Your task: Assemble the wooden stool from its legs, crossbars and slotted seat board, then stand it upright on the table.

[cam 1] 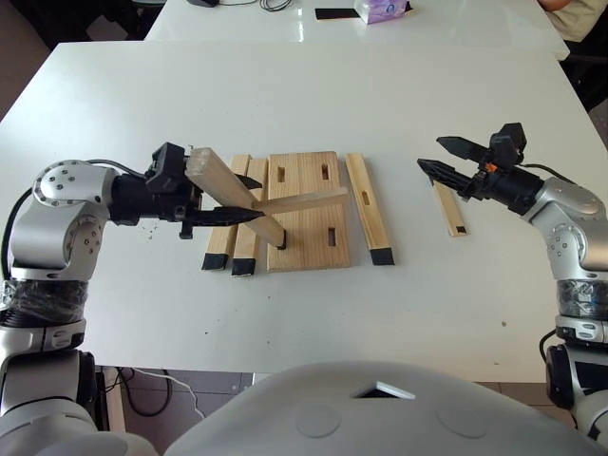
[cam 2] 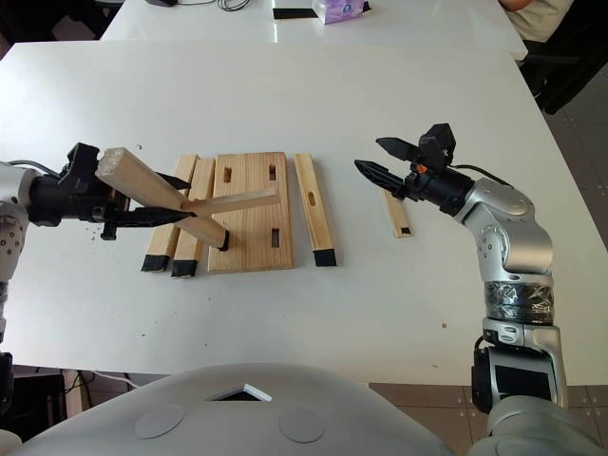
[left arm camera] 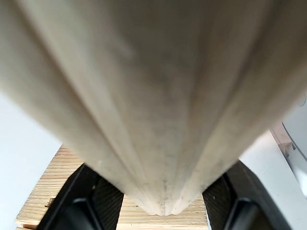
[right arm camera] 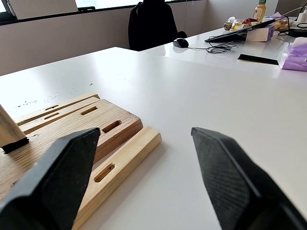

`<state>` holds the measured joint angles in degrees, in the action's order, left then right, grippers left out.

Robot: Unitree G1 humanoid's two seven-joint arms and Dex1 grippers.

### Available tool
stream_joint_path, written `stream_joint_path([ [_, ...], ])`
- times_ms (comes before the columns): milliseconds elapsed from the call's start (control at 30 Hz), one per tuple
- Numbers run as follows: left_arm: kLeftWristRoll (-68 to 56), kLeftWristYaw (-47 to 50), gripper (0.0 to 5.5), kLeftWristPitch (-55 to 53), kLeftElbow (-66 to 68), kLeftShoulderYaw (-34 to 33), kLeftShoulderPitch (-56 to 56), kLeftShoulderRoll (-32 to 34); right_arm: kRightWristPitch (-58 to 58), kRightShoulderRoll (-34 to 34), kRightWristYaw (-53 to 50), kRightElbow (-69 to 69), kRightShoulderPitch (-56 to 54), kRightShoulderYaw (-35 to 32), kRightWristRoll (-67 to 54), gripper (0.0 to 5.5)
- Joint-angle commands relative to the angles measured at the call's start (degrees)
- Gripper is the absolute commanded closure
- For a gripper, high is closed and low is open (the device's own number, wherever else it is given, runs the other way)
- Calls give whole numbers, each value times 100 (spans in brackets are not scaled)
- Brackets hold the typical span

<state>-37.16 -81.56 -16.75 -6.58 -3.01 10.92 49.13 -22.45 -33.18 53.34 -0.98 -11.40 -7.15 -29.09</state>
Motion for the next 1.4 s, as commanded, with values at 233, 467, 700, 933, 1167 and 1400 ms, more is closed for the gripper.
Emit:
stream_joint_path([
  [233,958,883,346,255,-470,693,-979,-186,-178,210,-237,552,449,130,-3,199],
  [467,855,620,346,211,-503,941,-1013,173,-308,381,-451,848,659,192,-60,199],
  [700,865,193,346,164,-134,1191,-263,415,-186,703,-737,914,803,341,28,199],
  [933,1184,251,346,501,-118,1509,-626,476,-144,811,-845,933,916,314,45,199],
  [1167,1160,982,310,696,52,1296,-527,32,-141,712,-809,789,756,239,63,199],
  [1400,621,1527,210,200,-566,599,-752,-227,-68,508,-757,548,578,25,54,199],
])
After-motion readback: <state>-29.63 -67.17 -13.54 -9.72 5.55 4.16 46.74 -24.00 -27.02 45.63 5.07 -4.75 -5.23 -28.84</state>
